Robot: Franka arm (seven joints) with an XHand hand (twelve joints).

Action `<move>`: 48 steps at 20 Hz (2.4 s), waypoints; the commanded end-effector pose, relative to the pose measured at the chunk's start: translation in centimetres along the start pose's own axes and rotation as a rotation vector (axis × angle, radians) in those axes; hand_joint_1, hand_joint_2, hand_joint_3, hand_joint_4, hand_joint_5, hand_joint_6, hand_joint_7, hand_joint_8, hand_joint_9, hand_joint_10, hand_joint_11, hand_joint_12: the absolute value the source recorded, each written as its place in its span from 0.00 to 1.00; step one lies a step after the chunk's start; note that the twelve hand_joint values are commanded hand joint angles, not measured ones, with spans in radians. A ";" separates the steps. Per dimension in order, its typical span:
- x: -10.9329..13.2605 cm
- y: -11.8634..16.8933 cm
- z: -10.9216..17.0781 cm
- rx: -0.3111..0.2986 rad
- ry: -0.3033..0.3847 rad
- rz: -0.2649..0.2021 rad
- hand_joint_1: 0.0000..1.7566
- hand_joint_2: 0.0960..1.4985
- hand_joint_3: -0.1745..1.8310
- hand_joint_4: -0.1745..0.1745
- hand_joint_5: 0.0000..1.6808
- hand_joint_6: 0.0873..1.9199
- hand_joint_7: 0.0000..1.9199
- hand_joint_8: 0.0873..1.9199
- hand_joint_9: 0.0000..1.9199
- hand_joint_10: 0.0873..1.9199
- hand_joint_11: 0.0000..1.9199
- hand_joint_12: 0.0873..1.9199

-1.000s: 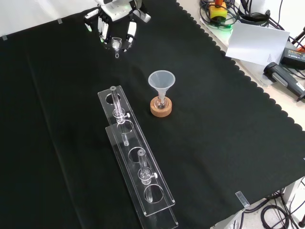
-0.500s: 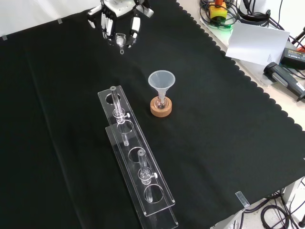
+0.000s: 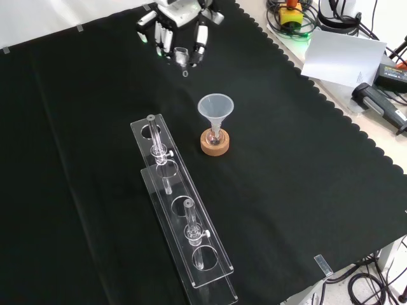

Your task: Pour all the NaCl from the weighing funnel into the round-bottom flask.

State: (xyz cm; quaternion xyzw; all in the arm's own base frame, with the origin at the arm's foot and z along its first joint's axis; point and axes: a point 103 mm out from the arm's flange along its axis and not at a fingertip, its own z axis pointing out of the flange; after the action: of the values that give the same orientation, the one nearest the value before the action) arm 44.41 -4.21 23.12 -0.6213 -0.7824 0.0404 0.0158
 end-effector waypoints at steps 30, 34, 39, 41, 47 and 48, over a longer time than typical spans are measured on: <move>5.2 -2.0 -0.8 0.037 -0.036 -0.110 0.63 0.52 0.25 1.00 0.77 0.23 0.81 0.00 0.63 0.02 0.00 0.83; 5.6 -1.8 -0.9 0.043 -0.063 -0.125 0.63 0.52 0.25 1.00 0.77 0.23 0.81 0.00 0.63 0.02 0.00 0.83; 6.0 -1.5 -1.0 0.050 -0.098 -0.140 0.62 0.52 0.25 1.00 0.77 0.23 0.81 0.00 0.63 0.02 0.00 0.83; 6.1 -1.4 -1.2 0.052 -0.111 -0.146 0.62 0.52 0.25 1.00 0.77 0.23 0.81 0.00 0.63 0.02 0.00 0.83; 6.2 -0.9 -1.9 0.051 -0.149 -0.160 0.62 0.52 0.25 1.00 0.77 0.24 0.81 0.00 0.63 0.02 0.00 0.83; 6.0 -0.8 -2.0 0.052 -0.153 -0.169 0.62 0.52 0.25 1.00 0.77 0.24 0.81 0.00 0.63 0.02 0.00 0.83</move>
State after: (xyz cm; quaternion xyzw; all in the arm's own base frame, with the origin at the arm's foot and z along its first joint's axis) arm 42.08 1.54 24.70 -0.5538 -0.8265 0.0999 -0.0178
